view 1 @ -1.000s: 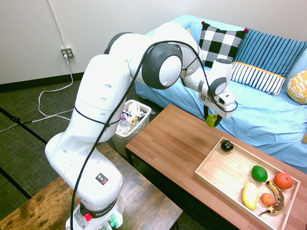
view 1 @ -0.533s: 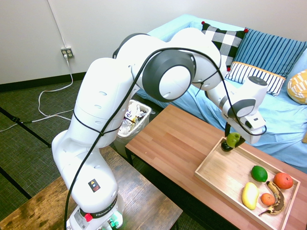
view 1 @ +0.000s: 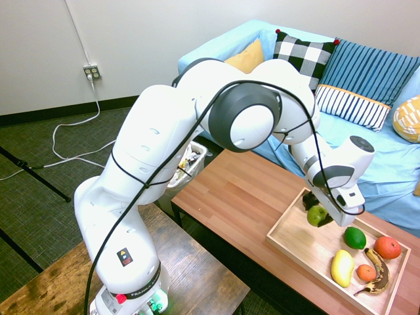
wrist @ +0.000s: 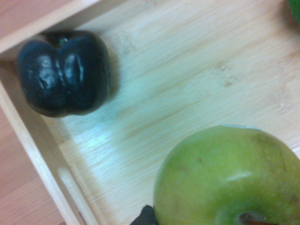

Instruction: Put the apple in the tray

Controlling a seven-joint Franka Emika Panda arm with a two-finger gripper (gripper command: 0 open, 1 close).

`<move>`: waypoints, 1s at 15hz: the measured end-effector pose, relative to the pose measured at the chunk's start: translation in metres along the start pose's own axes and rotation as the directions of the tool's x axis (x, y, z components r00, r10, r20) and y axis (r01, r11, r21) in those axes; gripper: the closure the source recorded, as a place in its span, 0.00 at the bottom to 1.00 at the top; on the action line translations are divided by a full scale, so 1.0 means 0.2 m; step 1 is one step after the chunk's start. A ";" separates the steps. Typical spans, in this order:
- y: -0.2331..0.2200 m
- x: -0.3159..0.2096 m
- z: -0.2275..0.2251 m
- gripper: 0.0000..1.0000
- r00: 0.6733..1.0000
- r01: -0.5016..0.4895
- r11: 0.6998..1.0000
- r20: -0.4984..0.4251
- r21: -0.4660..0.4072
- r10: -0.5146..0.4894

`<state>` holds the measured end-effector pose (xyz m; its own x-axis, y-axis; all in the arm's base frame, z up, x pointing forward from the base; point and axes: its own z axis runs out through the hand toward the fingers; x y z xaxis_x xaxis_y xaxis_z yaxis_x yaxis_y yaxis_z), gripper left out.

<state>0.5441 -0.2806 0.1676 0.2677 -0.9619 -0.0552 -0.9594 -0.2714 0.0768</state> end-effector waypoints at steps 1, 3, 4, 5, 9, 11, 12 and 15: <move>0.01 0.01 0.05 1.00 1.000 -0.007 1.000 0.007 -0.009 0.007; 0.03 0.04 0.14 1.00 1.000 -0.015 1.000 0.011 -0.018 0.015; 0.03 0.05 0.17 1.00 1.000 -0.018 1.000 0.015 -0.023 0.018; 0.03 0.06 0.19 1.00 1.000 -0.018 1.000 0.018 -0.024 0.018; 0.02 0.08 0.24 0.00 0.999 -0.018 1.000 0.026 -0.022 0.018; 0.02 0.08 0.24 0.00 0.999 -0.019 1.000 0.029 -0.016 0.020; 0.02 0.08 0.24 0.00 0.999 -0.020 1.000 0.031 -0.013 0.020; 0.02 0.08 0.24 0.00 0.999 -0.019 1.000 0.036 -0.007 0.019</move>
<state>0.5403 -0.2964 0.1190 0.2461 -0.9651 -0.0893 -0.9635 -0.2536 0.0852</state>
